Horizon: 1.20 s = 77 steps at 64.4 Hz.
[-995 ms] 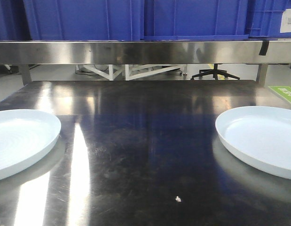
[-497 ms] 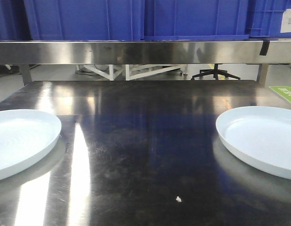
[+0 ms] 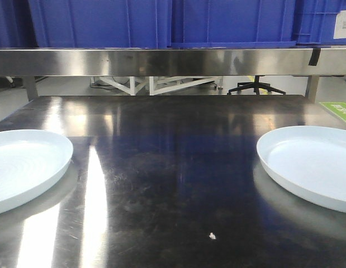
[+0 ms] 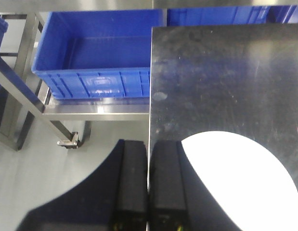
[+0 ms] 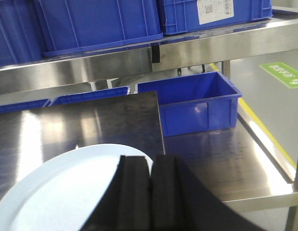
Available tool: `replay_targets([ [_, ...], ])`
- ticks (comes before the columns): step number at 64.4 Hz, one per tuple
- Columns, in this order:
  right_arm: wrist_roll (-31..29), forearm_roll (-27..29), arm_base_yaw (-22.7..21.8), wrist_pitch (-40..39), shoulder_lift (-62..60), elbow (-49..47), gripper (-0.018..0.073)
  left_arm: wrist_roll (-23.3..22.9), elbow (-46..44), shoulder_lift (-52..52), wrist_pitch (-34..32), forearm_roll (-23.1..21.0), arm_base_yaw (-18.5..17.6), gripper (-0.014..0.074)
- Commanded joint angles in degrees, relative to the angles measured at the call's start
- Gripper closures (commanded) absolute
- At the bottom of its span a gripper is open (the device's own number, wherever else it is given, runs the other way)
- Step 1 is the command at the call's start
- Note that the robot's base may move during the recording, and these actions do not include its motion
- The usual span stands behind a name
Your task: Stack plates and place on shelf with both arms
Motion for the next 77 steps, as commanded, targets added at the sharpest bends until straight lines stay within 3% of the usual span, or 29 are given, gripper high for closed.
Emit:
replay_targets([
  [1, -2.0, -4.0, -0.1, -5.4, -1.0, 0.0, 0.0510, 0.0, -2.1, -0.3, -3.0, 0.0, -0.4, 0.0500],
  [22, -0.9, -4.5, -0.1, -14.4, -0.9, -1.5, 0.0510, 0.0, -2.1, -0.3, -2.8, 0.1, -0.4, 0.0500],
  [28, 5.3, -2.9, 0.0, -5.4, 1.5, -9.1, 0.0510, 0.0, -2.1, -0.3, -1.5, -0.3, -0.4, 0.0500],
  [32, 6.3, -2.9, 0.0, 3.0, 5.2, -14.5, 0.0510, 0.0, -2.1, -0.3, -0.6, -0.3, -0.4, 0.0500],
  [41, 5.8, -2.9, 0.8, 12.3, 19.2, -24.5, 0.0510, 0.0, -2.1, -0.3, -0.4, -0.9, -0.4, 0.0500],
  [50, 1.1, -2.9, 2.4, 24.2, 35.9, -31.6, 0.0510, 0.0, -2.1, -0.3, -0.5, -1.2, -0.4, 0.0500],
  [61, 0.2, -2.7, 3.9, 20.3, 46.5, -33.3, 0.0510, 0.0, -2.1, -0.3, -0.6, -1.2, -0.7, 0.0500],
  [77, 0.2, -2.4, 3.9, 16.6, 51.5, -33.3, 0.0510, 0.0, -2.1, -0.3, -0.4, -1.2, -0.7, 0.0500],
])
